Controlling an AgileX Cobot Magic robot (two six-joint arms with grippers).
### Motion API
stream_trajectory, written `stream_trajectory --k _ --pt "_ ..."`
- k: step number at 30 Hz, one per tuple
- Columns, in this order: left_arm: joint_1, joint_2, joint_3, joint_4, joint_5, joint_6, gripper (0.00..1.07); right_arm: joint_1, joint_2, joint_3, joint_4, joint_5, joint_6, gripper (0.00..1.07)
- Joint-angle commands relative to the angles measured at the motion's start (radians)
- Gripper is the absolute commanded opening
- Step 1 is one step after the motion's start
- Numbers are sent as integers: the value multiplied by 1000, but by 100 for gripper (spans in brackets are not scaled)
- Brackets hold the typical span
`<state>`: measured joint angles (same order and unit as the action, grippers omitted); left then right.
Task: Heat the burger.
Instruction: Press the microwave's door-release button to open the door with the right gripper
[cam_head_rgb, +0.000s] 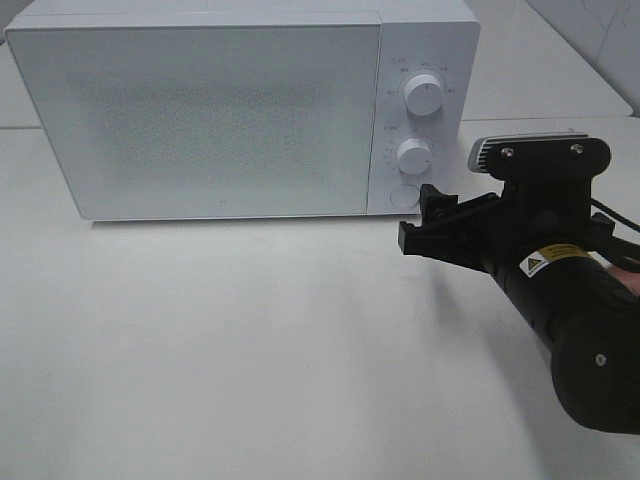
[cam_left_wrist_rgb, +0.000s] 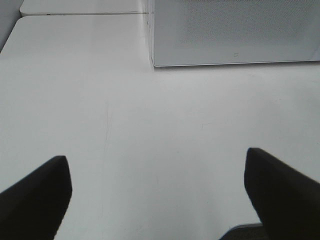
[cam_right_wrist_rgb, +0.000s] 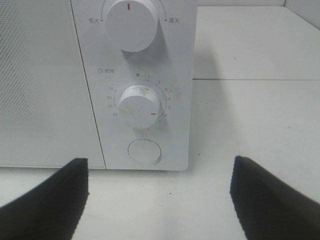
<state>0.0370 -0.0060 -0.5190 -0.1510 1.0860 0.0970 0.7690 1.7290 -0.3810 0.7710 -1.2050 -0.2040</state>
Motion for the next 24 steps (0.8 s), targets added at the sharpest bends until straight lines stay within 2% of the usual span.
stream_trajectory --k 1,6,7,8,9,11,12,13,17,19,20,21,22,23,24 --pt "-1 -18 2 4 -14 -1 89 3 -3 1 -1 -97 91 75" --pt "-1 -18 2 4 -14 -1 89 3 -3 1 -1 -2 448 69" --pt "-1 -18 2 4 -14 -1 89 3 -3 1 -1 -2 448 69" --pt "-1 -18 2 4 -14 -1 89 3 -3 1 -1 27 570 66" --pt "-1 -18 2 4 -14 -1 89 3 -3 1 -1 27 570 66" --pt "-1 -18 2 4 -14 -1 89 3 -3 1 -1 71 763 61" --pt "-1 -18 2 4 -14 -1 89 3 -3 1 -1 71 763 61" --pt "-1 -18 2 4 -14 -1 89 3 -3 1 -1 100 895 57" --pt "-1 -18 2 4 -14 -1 89 3 -3 1 -1 131 1065 50" --pt "-1 -18 2 4 -14 -1 89 3 -3 1 -1 153 1198 40" --pt "-1 -18 2 4 -14 -1 89 3 -3 1 -1 153 1198 40" --pt "-1 -18 2 4 -14 -1 89 3 -3 1 -1 163 1256 31" --pt "-1 -18 2 4 -14 -1 89 3 -3 1 -1 163 1256 31" --pt "-1 -18 2 4 -14 -1 89 3 -3 1 -1 178 1299 20" --pt "-1 -18 2 4 -14 -1 89 3 -3 1 -1 182 1316 16"
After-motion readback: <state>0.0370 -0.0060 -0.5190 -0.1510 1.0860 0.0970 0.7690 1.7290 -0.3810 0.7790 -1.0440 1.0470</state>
